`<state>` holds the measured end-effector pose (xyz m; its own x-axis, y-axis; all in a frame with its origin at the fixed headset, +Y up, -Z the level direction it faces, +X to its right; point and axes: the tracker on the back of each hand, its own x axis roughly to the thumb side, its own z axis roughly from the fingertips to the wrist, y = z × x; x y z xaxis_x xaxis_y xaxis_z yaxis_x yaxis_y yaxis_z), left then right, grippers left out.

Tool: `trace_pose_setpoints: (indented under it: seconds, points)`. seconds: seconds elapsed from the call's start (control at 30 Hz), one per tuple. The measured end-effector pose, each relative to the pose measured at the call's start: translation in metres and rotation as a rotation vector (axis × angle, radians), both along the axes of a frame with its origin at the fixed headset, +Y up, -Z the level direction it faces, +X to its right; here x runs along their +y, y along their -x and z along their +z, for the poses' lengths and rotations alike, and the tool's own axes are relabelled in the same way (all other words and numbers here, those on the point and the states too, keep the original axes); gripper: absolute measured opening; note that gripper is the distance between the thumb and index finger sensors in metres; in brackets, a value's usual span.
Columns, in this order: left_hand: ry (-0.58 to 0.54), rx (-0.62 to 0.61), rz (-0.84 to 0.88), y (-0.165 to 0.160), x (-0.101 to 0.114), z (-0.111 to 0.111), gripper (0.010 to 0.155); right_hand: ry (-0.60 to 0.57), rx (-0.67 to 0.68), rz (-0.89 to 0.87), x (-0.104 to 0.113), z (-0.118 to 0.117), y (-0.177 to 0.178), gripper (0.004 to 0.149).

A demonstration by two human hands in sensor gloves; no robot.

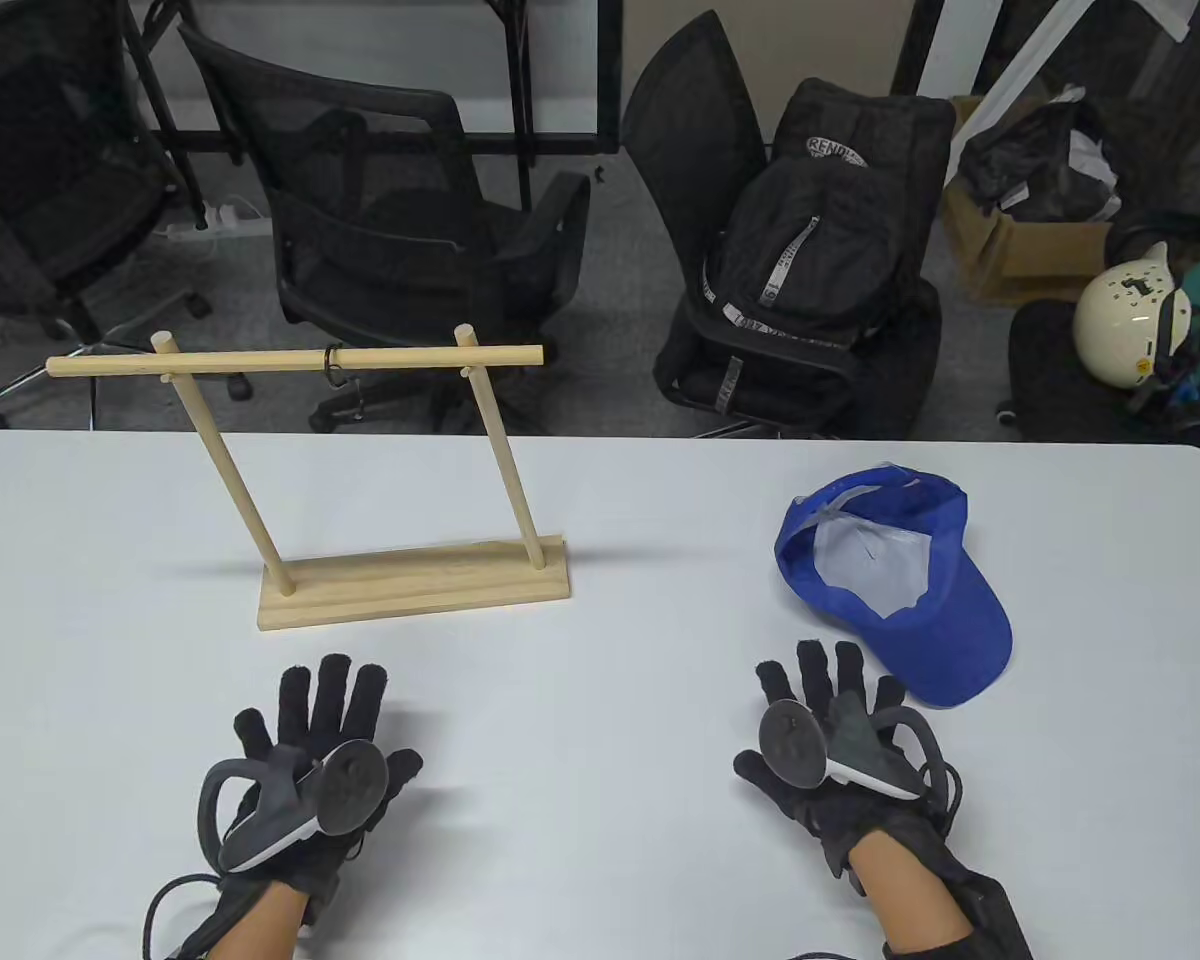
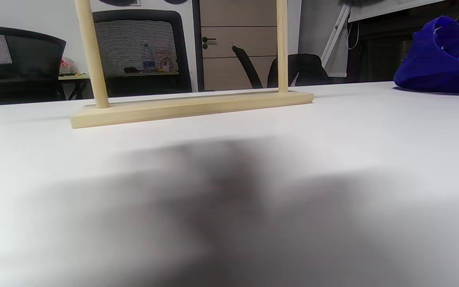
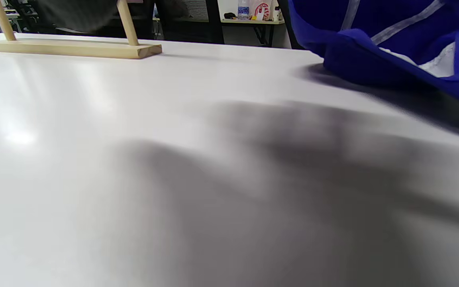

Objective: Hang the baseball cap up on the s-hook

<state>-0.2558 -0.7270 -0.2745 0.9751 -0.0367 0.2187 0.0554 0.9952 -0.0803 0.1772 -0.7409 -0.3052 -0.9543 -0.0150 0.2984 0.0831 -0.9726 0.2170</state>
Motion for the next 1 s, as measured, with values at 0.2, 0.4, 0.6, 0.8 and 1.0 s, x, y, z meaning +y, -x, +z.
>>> trace_pose_setpoints:
  seconds: [0.2, 0.4, 0.6, 0.8, 1.0]
  points:
    - [0.011, -0.003, 0.004, 0.000, -0.001, 0.000, 0.089, -0.004, 0.005, -0.005, -0.001, 0.001, 0.001, 0.090]
    - [-0.002, -0.017, 0.013, -0.001, 0.001, -0.001, 0.089, -0.029, 0.007, -0.020, 0.004, 0.002, 0.001, 0.090]
    - [-0.017, -0.021, 0.009, -0.002, 0.002, -0.001, 0.089, -0.062, -0.006, -0.035, 0.006, 0.001, -0.003, 0.091]
    - [-0.034, -0.014, 0.016, 0.000, 0.004, 0.000, 0.089, -0.153, -0.039, -0.049, 0.011, -0.004, -0.014, 0.089]
    - [-0.055, 0.001, 0.031, 0.004, 0.010, 0.002, 0.089, -0.195, -0.134, -0.084, 0.009, -0.013, -0.033, 0.087]
